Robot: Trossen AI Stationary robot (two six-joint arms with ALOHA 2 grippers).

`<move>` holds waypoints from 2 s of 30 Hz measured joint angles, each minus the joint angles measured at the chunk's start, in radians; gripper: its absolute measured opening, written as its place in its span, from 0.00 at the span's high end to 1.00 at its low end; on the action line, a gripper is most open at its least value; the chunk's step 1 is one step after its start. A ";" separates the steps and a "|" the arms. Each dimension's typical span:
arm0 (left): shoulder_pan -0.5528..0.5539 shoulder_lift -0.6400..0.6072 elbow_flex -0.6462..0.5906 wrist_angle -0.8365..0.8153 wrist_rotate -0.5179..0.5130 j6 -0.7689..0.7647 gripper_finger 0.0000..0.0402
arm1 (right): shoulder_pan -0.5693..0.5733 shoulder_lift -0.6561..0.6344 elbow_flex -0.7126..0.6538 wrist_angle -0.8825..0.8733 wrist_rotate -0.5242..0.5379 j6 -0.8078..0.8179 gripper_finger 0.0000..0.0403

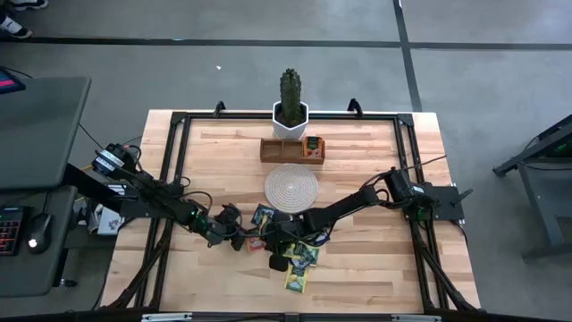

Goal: Pick & Place Tea
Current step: Put the orange tea bag into the right section of the wooden organizer

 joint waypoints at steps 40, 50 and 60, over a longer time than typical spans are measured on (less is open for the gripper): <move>0.001 -0.495 -0.002 -0.154 -0.135 0.709 1.00 | -0.159 -0.362 0.002 -0.170 -0.087 -0.155 0.61; 0.002 -0.502 0.049 -0.076 -0.173 0.887 1.00 | -0.196 -0.377 0.009 -0.173 -0.138 -0.154 0.47; 0.002 -0.502 0.082 -0.086 -0.200 0.927 1.00 | -0.191 -0.377 0.010 -0.165 -0.187 -0.145 0.43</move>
